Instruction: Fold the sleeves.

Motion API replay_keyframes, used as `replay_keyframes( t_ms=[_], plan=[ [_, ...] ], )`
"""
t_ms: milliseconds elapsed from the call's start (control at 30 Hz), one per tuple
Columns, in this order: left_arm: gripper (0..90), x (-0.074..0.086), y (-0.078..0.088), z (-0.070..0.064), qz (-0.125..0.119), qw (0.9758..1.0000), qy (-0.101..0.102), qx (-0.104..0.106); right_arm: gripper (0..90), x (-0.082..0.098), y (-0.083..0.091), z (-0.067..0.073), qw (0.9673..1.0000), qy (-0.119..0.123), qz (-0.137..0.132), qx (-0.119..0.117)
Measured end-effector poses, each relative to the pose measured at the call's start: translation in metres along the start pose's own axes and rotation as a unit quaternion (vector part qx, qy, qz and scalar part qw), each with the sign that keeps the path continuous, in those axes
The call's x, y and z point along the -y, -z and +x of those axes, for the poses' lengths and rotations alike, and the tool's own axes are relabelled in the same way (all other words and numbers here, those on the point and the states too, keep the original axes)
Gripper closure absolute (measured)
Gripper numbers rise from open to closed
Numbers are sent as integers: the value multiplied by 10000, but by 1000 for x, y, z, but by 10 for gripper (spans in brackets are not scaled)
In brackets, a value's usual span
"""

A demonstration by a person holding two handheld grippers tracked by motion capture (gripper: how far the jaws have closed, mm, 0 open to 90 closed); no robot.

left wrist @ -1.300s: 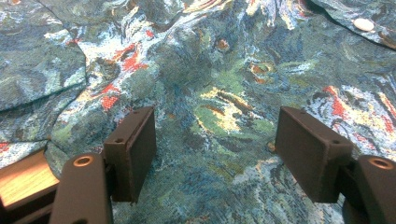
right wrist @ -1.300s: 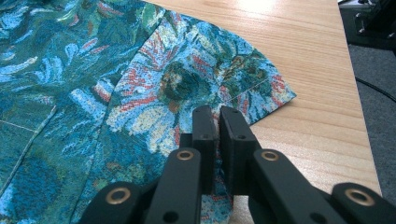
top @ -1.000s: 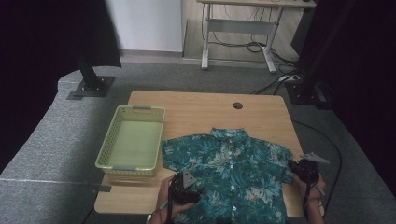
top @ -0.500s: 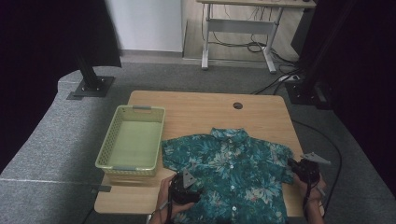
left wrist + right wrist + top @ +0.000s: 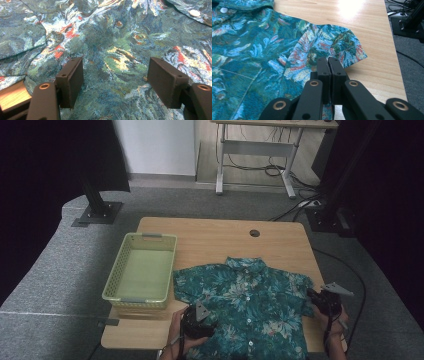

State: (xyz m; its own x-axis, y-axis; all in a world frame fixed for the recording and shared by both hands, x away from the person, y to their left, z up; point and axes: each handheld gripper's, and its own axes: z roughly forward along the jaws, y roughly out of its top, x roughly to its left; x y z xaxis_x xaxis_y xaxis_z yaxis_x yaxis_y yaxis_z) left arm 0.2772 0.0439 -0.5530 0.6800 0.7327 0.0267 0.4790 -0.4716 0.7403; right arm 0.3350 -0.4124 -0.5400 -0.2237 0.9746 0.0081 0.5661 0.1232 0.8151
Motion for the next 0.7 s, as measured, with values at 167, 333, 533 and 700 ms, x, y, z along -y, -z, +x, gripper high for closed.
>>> replay_keyframes(
  t_ms=[167, 333, 533, 700],
  plan=[
    [292, 0, 0, 0, 2, 10000, -4, -3, 870, -6, 4, 7, 9999, 66, -123, -32],
    [292, 0, 0, 0, 2, 10000, 9, -2, 871, -11, 7, 16, 9996, 158, -187, -100],
    [291, 0, 0, 0, -7, 10000, 35, 16, 871, -17, 8, 27, 9992, 212, -272, -216],
    [292, 0, 0, 0, -9, 10000, 34, 14, 870, -23, 4, 36, 9989, 247, -259, -297]
  ],
)
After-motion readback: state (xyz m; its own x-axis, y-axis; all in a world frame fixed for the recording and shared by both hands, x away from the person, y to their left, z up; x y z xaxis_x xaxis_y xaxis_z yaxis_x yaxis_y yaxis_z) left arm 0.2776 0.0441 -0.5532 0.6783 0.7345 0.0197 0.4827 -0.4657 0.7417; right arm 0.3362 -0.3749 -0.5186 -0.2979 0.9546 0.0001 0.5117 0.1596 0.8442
